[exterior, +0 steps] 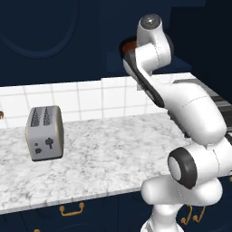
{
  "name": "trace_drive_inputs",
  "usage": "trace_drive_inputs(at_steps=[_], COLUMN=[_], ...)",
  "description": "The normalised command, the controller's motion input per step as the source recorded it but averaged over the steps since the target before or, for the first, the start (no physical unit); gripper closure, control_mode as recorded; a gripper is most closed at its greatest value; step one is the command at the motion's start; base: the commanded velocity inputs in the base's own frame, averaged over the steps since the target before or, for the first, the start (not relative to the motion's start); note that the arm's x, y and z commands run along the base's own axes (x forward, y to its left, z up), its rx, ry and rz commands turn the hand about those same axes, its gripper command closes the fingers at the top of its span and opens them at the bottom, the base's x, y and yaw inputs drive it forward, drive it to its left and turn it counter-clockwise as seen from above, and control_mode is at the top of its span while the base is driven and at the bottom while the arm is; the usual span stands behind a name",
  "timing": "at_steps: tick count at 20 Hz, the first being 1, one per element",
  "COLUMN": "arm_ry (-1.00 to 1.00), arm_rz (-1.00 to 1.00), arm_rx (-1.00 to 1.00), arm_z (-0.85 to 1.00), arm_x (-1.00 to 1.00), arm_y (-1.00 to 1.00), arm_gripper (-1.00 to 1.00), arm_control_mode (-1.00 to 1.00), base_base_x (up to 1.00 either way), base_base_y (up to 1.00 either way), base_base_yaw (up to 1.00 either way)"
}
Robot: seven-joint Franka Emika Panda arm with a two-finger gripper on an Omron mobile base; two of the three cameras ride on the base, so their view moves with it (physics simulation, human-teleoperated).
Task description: Pick up the bowls on the counter and stack them on top of one another in the open cabinet. Place the smaller bowl on top of the larger bowl.
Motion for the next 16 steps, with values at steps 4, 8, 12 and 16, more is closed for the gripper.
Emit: trace_drive_inputs(at_steps=[4,8,12,16], arm_ry=[0.12,0.06,0.01,-0.01], arm_rz=[0.02,0.07,0.08,0.06], arm_rx=[-0.02,-0.06,-0.06,-0.02], arm_z=[-0.37,-0.61,-0.49,-0.29], arm_x=[0.99,0.63,0.39,-0.02], arm_y=[-0.17,-0.08,-0.06,-0.10], arm_gripper=[1.00,1.00,-1.00,-1.00], arm_control_mode=[-1.00,-1.00,-1.00,-1.00], base_base_x=[0.00,0.00,0.00,0.00], base_base_y=[0.00,0.00,0.00,0.00], base_base_yaw=[0.00,0.00,0.00,0.00])
